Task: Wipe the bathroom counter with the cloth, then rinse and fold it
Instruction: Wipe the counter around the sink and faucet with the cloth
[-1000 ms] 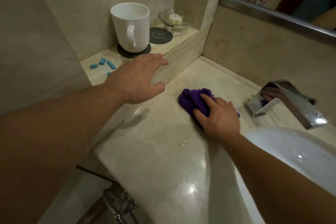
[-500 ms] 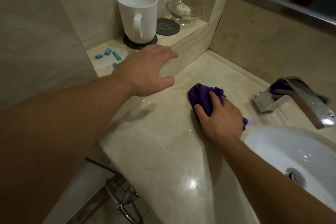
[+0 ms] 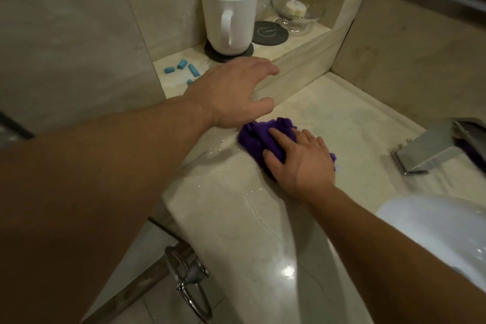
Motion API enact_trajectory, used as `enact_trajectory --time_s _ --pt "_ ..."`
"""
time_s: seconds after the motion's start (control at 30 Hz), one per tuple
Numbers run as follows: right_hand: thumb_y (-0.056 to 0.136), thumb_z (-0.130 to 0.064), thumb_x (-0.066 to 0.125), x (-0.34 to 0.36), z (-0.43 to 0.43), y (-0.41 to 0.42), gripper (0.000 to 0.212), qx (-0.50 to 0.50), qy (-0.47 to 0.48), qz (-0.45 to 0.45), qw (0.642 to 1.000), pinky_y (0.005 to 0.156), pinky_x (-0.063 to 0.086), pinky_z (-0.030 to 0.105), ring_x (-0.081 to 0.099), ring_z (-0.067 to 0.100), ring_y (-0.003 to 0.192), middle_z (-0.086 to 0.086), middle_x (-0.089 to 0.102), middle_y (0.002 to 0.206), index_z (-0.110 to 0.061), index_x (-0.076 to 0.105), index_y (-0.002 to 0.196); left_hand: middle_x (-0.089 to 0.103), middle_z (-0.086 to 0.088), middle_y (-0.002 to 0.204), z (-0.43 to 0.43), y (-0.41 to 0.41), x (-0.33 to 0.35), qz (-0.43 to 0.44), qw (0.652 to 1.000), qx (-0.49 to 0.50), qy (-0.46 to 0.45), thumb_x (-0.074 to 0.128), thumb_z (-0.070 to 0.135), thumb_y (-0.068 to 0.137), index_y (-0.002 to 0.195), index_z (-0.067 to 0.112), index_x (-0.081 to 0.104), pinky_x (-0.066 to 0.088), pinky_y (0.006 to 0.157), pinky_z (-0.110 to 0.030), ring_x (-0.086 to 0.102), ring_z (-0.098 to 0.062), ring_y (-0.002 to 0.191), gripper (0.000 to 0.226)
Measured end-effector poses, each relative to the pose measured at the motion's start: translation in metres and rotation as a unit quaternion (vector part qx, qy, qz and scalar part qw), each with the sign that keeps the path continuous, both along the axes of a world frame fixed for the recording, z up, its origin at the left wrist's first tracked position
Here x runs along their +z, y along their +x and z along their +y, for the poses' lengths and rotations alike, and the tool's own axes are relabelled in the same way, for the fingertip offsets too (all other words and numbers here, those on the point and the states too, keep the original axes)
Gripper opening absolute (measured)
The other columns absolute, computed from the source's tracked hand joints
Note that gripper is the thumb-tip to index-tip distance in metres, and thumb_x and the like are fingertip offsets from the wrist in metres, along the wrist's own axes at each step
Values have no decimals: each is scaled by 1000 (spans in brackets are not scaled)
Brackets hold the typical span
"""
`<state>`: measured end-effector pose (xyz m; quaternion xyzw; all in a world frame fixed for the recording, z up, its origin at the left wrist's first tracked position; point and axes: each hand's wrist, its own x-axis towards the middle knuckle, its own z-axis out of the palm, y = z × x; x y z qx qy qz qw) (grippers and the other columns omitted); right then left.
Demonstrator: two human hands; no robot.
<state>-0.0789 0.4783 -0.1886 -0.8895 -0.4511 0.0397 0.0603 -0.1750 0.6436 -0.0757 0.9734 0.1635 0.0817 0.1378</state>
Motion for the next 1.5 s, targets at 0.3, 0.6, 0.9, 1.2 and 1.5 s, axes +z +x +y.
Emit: enact_trajectory --time_s 0.3,0.6,0.9,1.2,1.5 --pt "99 -61 34 18 -45 81 61 -151 -10 12 988 107 39 45 48 35 126 15 52 143 -32 35 153 36 10 155 0 1 -3 -4 1000 -5 1 53 49 91 147 32 39 30 115 -39 30 -9 142 61" --pt "96 -65 35 14 3 43 63 -84 1 -1 996 106 39 45 49 32 122 13 54 140 -34 37 151 40 10 151 1 1 0 -27 1000 -6 -9 54 45 91 147 31 39 34 111 -34 36 -8 137 59" --pt "93 -67 29 0 17 -36 62 40 23 8 999 116 29 48 45 27 131 5 56 141 -38 39 147 18 6 164 -8 -19 5 34 999 5 11 47 44 97 151 32 33 22 120 -36 17 -12 149 57" --pt "100 -48 46 17 -19 -8 48 -7 118 69 991 86 42 33 50 18 101 4 61 124 -33 46 146 0 -2 167 -26 -50 10 111 989 94 12 43 48 97 157 35 10 8 121 -35 -2 -19 153 70" --pt "83 -87 28 28 -54 76 86 -115 -88 76 987 114 21 65 14 38 150 5 4 167 -47 5 155 0 -1 167 -24 -49 9 109 989 97 14 32 41 102 158 24 2 8 121 -33 -1 -17 153 66"
